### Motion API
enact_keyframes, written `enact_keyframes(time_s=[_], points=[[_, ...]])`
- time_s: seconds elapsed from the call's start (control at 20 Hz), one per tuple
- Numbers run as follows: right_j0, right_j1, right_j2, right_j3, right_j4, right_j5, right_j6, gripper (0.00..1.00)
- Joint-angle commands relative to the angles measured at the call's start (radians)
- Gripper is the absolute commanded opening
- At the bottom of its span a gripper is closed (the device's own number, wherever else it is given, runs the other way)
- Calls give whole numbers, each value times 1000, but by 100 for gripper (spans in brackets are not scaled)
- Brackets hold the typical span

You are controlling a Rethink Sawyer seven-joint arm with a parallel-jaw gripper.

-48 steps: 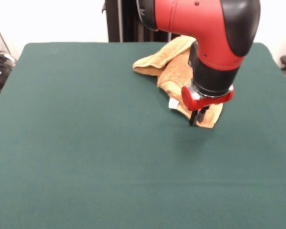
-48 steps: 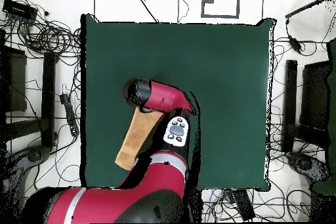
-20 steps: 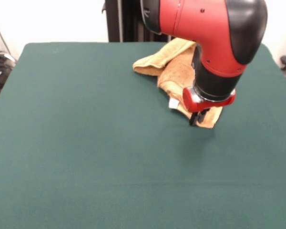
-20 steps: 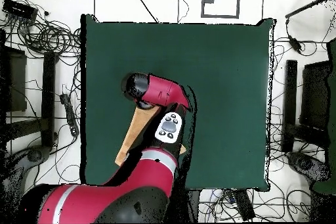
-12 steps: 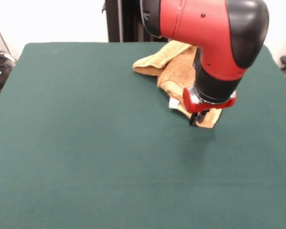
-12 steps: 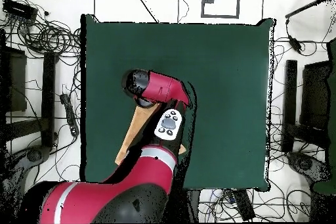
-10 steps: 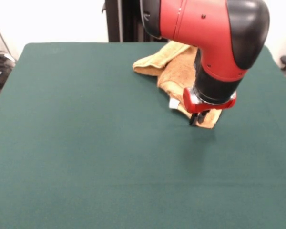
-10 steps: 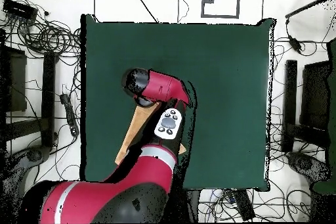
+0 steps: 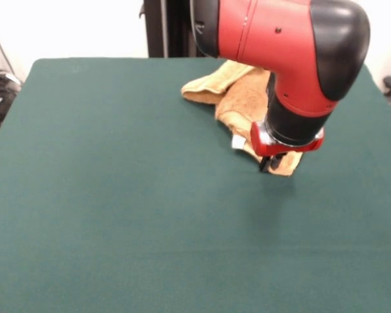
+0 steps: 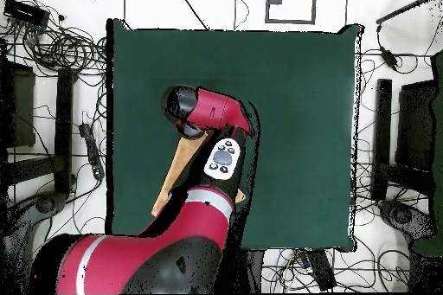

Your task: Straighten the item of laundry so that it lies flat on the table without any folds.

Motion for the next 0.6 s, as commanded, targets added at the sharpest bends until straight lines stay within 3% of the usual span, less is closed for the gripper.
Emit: enact_keyframes(time_s=[0.05, 0.6], points=[[17, 70, 110, -89, 48, -63, 312, 0], [8, 76, 103, -129, 54, -9, 334, 0]])
